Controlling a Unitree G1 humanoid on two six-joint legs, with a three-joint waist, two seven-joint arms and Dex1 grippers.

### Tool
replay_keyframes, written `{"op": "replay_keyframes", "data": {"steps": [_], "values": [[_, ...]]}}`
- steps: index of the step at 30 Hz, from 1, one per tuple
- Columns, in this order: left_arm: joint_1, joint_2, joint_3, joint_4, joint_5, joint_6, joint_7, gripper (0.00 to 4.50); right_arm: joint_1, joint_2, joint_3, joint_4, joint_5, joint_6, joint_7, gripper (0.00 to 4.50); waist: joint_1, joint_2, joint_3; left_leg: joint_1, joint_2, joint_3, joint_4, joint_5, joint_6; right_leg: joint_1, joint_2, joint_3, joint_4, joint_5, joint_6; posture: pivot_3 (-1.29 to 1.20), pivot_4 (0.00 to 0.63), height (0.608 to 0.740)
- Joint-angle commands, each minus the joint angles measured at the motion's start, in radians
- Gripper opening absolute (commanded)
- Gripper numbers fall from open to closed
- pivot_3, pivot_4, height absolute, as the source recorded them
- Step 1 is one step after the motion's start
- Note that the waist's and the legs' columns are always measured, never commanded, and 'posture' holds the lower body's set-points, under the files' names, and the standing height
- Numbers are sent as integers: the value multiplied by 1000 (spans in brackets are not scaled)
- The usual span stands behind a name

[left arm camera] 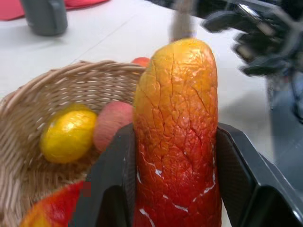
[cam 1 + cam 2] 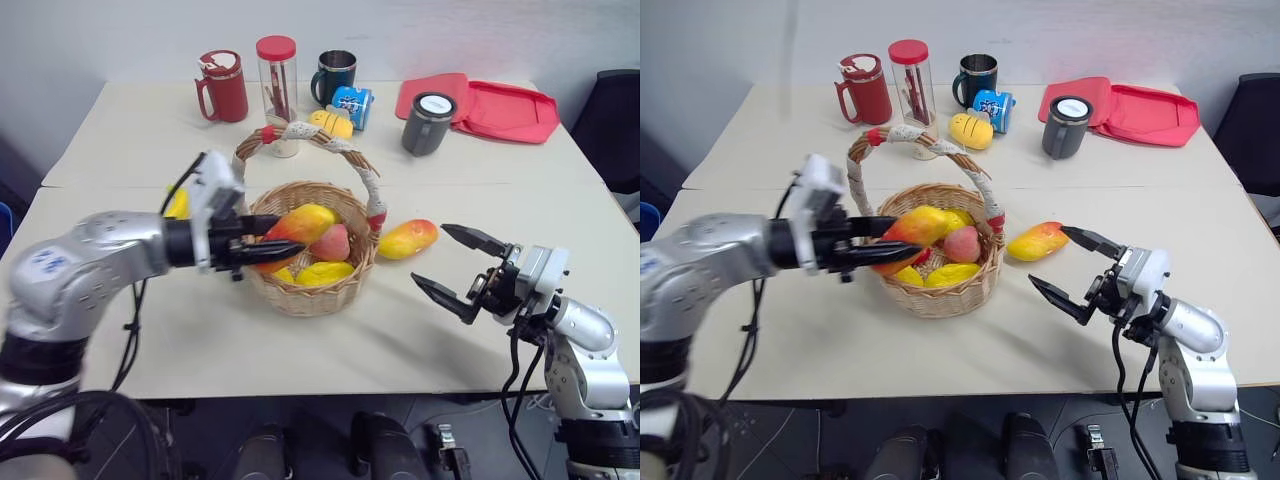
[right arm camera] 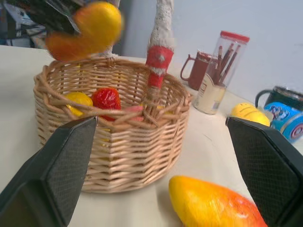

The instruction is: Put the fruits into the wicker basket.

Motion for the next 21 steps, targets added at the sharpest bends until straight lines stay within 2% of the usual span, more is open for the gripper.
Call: {"op": "replay_keyframes", "data": {"steps": [1,4,6,8,13,15,17,21], "values": [[-33,-28,0,25,55,-8,9,2759,47,20,-2,-89,-5,-22,-40,4500,-7,0,0,0,1,2,0,0,0,-2,1,4,0,0,1,0,150,740],[-18,-34,30,25,82,-47,-7,3735,71,27,7,-116,-6,-14,-55,4500,-5,-1,0,0,2,3,0,0,0,-3,3,5,0,0,1,0,150,740],[41,-23,111,-9,67,-131,-70,4334,73,26,15,-126,-1,-8,-59,4500,-5,-1,0,0,2,3,0,0,0,-3,3,6,1,0,1,0,150,740],[117,3,197,-37,50,-190,-140,4334,70,25,19,-130,4,-6,-59,4500,-5,-1,0,1,2,3,0,0,0,-3,3,6,1,0,1,0,150,740],[413,77,534,-32,1,-264,-291,4334,39,18,47,-140,51,42,-28,4500,-17,-1,0,-1,4,3,0,0,-1,-6,4,8,2,0,0,0,150,740],[540,75,670,22,50,-306,-281,4334,14,27,76,-157,73,73,-22,4500,-18,-1,0,-1,8,3,0,0,-1,-7,4,8,2,0,0,0,150,740],[619,66,755,74,69,-318,-260,4334,-6,39,100,-169,79,84,-20,4500,-21,-1,0,-1,8,4,0,-1,-1,-7,4,8,1,0,0,0,150,740],[793,-13,987,373,178,-476,-144,4423,-76,109,177,-236,83,114,-77,4500,-30,-1,0,-1,9,4,0,-1,-1,-8,4,8,1,-1,-2,0,150,740]]}}
